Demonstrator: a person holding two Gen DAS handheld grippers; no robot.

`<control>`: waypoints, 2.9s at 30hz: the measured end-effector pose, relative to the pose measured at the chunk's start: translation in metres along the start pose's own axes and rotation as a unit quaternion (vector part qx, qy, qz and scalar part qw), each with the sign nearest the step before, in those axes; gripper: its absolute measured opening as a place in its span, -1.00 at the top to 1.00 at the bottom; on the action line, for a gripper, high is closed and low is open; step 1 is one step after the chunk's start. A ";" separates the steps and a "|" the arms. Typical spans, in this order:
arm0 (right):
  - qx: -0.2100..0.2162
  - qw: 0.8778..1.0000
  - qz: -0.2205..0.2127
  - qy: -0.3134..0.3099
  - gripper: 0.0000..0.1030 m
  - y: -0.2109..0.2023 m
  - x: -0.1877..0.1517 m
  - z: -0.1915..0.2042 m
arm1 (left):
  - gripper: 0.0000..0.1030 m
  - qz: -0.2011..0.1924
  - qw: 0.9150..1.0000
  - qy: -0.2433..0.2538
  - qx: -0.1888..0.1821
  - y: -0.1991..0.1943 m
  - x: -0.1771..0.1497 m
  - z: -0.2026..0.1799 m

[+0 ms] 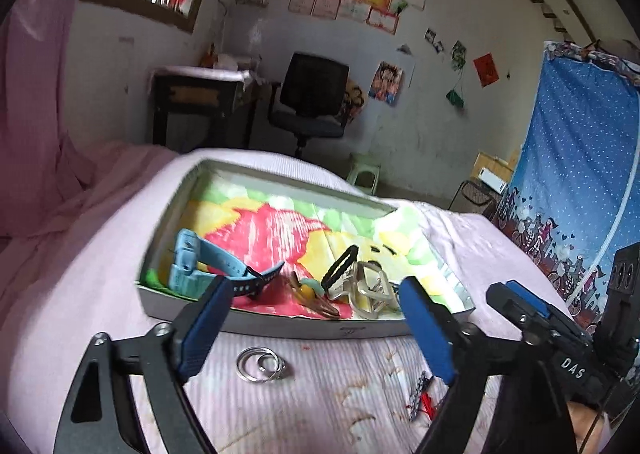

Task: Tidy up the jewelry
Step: 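Open both tools to drop the keychain and charm into the box, then move both open tools back toward the red bead strand and silver rings, then grasp the red bead strand with the right tool while the left tool grasps the silver rings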

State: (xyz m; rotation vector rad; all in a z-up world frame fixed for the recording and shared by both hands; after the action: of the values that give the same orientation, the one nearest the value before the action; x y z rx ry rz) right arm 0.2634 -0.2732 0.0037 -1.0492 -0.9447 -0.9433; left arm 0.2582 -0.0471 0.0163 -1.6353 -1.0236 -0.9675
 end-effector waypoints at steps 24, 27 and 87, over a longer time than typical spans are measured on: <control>0.006 0.997 -0.044 -0.059 -0.93 -0.092 -0.015 0.031 | -0.99 -0.047 0.997 0.062 0.022 -0.083 -0.030 0.021; 0.003 0.998 -0.031 -0.058 -0.93 -0.094 -0.023 0.030 | -0.99 -0.038 0.997 0.067 0.024 -0.082 -0.035 0.022; 0.045 0.982 0.181 -0.015 -0.04 -0.015 -0.100 0.041 | 0.22 0.155 0.987 0.026 -0.032 0.033 -0.064 0.042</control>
State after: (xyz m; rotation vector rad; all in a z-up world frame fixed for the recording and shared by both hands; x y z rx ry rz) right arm 0.2120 -0.2205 -0.0770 -1.1137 -0.7800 -0.5802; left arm 0.2724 -0.0258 -0.0630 -1.7493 -0.6828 -0.8353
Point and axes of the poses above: each gripper's, at about its wrist camera, not at the fingertips, and y roughly the way its jaws point, z to its left, x to its top, the point moved 8 cm from there along y, roughly the way its jaws point, and after that the axes turned 10 degrees about -z, right-handed, at the moved point
